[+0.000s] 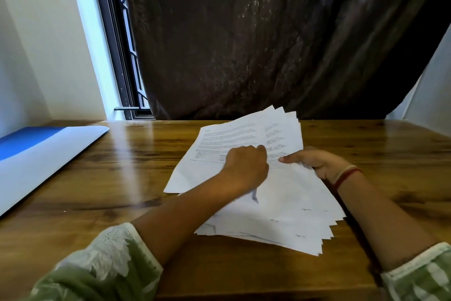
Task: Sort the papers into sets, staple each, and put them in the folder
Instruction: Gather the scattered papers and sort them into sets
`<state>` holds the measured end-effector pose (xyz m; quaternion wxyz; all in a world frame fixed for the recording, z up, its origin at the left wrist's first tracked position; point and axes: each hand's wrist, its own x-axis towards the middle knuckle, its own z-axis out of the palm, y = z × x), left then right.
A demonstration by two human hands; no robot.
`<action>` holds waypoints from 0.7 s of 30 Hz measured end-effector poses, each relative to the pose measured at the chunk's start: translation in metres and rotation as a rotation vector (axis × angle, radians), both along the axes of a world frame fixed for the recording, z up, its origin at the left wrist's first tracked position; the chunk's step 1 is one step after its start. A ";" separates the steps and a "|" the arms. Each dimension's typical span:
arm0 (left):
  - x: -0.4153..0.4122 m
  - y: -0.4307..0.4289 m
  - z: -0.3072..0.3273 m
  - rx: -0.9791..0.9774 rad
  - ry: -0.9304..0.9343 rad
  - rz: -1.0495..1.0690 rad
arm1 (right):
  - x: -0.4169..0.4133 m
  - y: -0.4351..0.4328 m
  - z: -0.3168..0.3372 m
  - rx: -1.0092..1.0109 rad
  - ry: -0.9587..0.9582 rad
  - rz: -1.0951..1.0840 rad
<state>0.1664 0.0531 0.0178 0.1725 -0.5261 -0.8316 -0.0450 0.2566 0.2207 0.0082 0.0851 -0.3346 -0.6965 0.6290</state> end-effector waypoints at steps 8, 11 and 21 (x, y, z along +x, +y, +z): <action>0.032 -0.008 -0.010 0.023 -0.133 -0.222 | 0.001 -0.001 0.001 0.003 0.027 -0.048; 0.039 -0.012 -0.009 0.055 -0.368 -0.291 | -0.001 0.001 -0.003 0.037 0.043 -0.043; -0.111 -0.022 0.011 0.686 -0.870 0.246 | 0.004 -0.001 -0.002 -0.010 0.180 -0.079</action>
